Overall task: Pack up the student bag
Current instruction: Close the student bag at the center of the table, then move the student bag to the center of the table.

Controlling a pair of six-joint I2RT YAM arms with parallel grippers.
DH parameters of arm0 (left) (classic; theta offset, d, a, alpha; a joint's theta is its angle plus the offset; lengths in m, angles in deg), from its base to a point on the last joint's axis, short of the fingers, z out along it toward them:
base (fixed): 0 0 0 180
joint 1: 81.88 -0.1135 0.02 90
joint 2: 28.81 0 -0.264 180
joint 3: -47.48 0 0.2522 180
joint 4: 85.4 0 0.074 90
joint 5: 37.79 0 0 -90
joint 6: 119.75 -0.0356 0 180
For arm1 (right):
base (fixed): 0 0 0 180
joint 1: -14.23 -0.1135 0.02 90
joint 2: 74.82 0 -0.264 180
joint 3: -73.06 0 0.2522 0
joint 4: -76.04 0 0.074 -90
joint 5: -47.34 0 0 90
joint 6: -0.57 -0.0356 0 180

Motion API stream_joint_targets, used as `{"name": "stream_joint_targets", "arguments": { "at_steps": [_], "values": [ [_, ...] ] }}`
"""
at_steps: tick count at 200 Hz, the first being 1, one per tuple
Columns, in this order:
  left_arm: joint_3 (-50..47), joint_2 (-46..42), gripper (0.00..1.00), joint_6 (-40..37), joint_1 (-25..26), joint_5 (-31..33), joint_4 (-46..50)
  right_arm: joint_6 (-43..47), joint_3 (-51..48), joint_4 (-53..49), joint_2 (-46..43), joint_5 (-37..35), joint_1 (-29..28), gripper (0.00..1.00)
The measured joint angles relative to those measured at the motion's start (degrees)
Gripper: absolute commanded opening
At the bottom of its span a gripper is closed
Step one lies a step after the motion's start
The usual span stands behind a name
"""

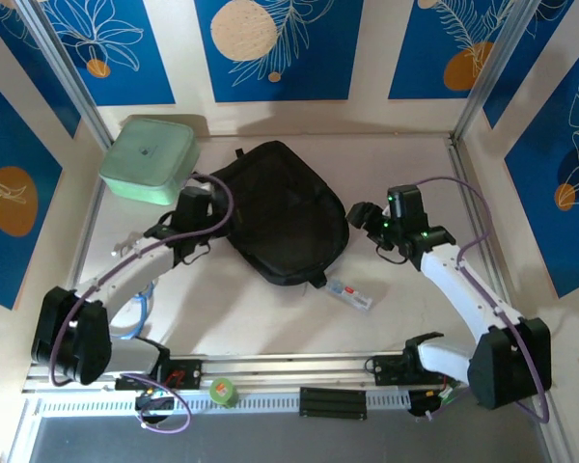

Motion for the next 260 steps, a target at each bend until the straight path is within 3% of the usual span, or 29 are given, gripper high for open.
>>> {"name": "stream_joint_targets", "arguments": {
  "at_steps": [41, 88, 110, 163, 190, 219, 260],
  "values": [
    [-2.16, 5.81, 0.52, 6.56, -7.43, -9.92, -6.54, -0.22, -0.09, -1.64, 2.25, 2.19, -2.73, 0.7],
    [1.51, 16.13, 0.43, 9.7, -8.57, -18.73, -12.2, -1.57, -2.84, -1.36, 2.51, 3.85, -3.93, 0.69],
    [3.5, 18.93, 0.33, 10.47, -8.57, -20.81, -13.38, -2.21, -3.85, -1.03, 3.8, 4.81, -4.2, 0.66],
    [3.89, 21.44, 0.0, 12.94, -8.7, -24.24, -16.65, -1.6, -4.52, 2.64, 9.84, 6.97, -4.22, 0.33],
    [3.87, 20.94, 0.0, 13.9, -8.79, -25.14, -17.51, 0.26, -3.93, 4.2, 14.38, 7.17, -3.74, 0.23],
    [3.87, 18.29, 0.0, 15.17, -8.79, -26.53, -17.64, 3.04, 0.44, 5.18, 19.82, 7.82, -1.57, 0.18],
    [3.87, 15.87, 0.0, 18.75, -8.11, -27.82, -19.08, 6.78, 11.65, 6.14, 29.07, 8.09, 2.62, 0.22]
  ]
}}
